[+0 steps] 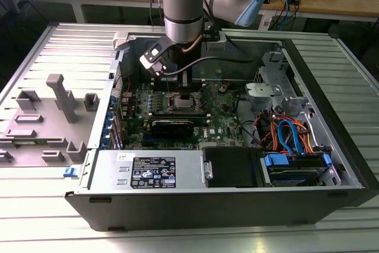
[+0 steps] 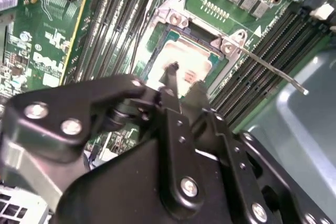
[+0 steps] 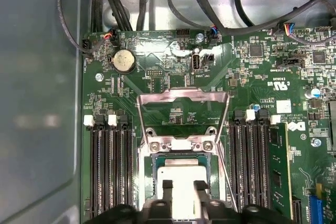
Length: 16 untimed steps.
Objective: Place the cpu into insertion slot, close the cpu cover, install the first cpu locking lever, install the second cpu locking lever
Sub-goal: 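Place the cpu into insertion slot, then close the cpu cover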
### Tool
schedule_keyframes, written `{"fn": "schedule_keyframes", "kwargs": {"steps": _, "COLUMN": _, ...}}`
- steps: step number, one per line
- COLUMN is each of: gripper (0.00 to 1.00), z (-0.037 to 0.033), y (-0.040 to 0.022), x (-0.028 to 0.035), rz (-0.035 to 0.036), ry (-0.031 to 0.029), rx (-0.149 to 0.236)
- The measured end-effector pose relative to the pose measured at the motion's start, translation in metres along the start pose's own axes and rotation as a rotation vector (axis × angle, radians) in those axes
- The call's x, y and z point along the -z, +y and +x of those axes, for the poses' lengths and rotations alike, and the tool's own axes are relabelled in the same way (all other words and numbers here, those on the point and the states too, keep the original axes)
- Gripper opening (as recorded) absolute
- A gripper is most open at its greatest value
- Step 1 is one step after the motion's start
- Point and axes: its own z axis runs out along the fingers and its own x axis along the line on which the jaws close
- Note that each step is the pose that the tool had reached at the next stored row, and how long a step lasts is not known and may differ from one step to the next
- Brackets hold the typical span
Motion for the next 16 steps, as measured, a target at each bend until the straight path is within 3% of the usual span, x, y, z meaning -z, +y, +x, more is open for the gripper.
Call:
{"fn": "schedule_keyframes", "kwargs": {"steps": 2, "gripper": 0.17, "z": 0.0001, "y": 0.0009, "x": 0.0008, "rz": 0.0088, "ry": 0.0022, "rx": 0.0}}
{"fn": "schedule_keyframes", "kwargs": {"steps": 5, "gripper": 0.11, "z": 0.0, "y": 0.0031, "x": 0.001, "rz": 0.0227, "ry": 0.0049, "rx": 0.0}}
{"fn": "schedule_keyframes", "kwargs": {"steps": 16, "gripper": 0.11, "z": 0.0001, "y": 0.0031, "x": 0.001, "rz": 0.0238, "ry": 0.0069, "rx": -0.001}}
